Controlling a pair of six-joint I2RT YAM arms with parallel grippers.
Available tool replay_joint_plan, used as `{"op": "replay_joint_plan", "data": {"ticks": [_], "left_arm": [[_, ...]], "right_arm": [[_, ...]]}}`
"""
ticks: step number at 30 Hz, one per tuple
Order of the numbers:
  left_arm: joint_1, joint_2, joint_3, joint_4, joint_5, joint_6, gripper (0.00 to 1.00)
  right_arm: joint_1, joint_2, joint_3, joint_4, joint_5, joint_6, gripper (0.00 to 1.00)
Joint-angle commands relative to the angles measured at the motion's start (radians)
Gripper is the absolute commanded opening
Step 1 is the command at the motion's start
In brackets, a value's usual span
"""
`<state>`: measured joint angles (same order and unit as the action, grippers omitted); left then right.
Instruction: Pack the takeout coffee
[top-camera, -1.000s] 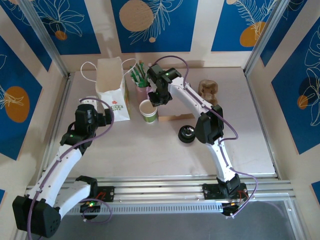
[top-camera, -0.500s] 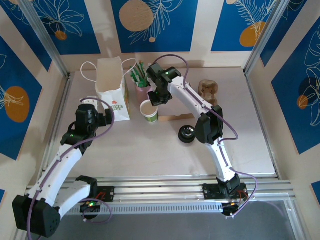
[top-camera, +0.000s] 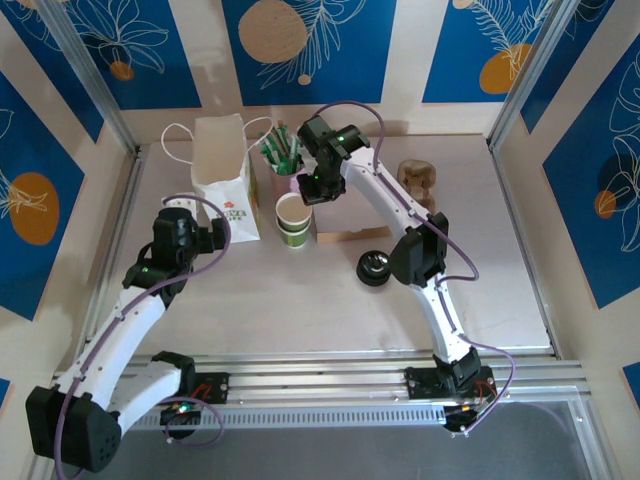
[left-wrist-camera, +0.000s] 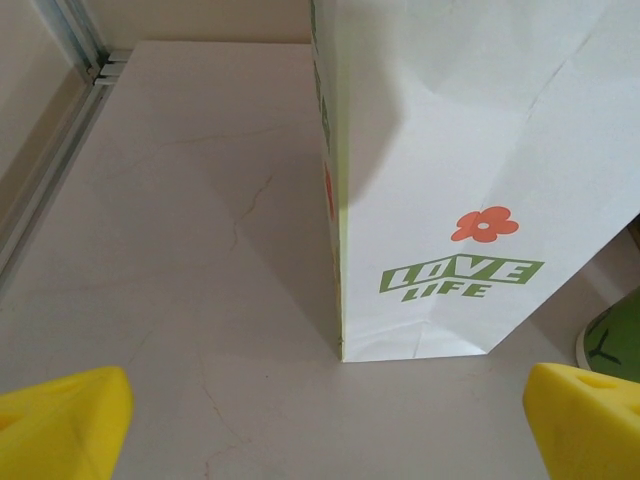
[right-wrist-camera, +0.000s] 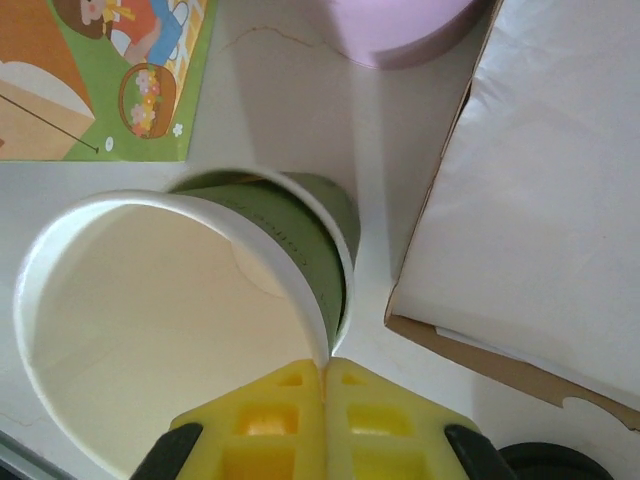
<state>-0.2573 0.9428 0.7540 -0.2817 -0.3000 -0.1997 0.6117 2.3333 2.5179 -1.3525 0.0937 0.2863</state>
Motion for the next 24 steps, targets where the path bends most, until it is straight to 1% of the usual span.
{"op": "replay_joint_plan", "data": {"ticks": [1,2,4,10,16,19,24], "left_arm": [[-0.017,0.0,0.007,-0.022,-0.004,0.021,1.0],[-0.017,0.003,0.008,-0.023,-0.005,0.021,1.0],[-0.021,0.006,0.013,-0.031,-0.009,0.022,1.0],[-0.023,0.01,0.013,-0.028,-0.012,0.026,1.0],[-0.023,0.009,0.013,-0.027,-0.018,0.026,1.0],[-0.023,0.009,0.013,-0.026,-0.02,0.028,1.0],[-0.023,0.004,0.011,-0.029,-0.028,0.026,1.0]], "right_arm": [[-0.012,-0.03,-0.059,0.019,-0.026,0.022,0.0],[-0.02,-0.034,-0.077,0.041,-0.045,0.025,0.0],[-0.038,-0.006,-0.035,0.003,-0.091,0.033,0.0],[-0.048,-0.054,0.007,0.005,-0.115,0.032,0.0],[-0.078,-0.077,0.154,-0.063,-0.157,0.022,0.0],[-0.085,-0.123,0.139,-0.059,-0.179,0.025,0.0],[-0.078,-0.217,0.122,-0.103,-0.157,0.038,0.0]]}}
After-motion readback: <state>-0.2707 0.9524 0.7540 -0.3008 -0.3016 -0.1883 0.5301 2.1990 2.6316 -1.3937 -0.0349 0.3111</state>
